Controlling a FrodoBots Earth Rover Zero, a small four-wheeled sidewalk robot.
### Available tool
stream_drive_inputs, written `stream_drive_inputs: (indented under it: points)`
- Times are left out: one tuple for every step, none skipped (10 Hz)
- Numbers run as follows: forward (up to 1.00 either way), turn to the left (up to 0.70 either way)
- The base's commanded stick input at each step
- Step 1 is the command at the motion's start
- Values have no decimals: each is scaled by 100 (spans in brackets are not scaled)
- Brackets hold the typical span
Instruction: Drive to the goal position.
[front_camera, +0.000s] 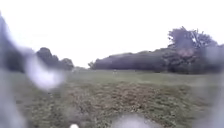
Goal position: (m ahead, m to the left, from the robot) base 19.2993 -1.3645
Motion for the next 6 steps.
stream_drive_inputs:
  points:
    - [0,85]
    - [0,85]
    - [0,85]
    - [0,85]
    - [0,85]
    - [0,85]
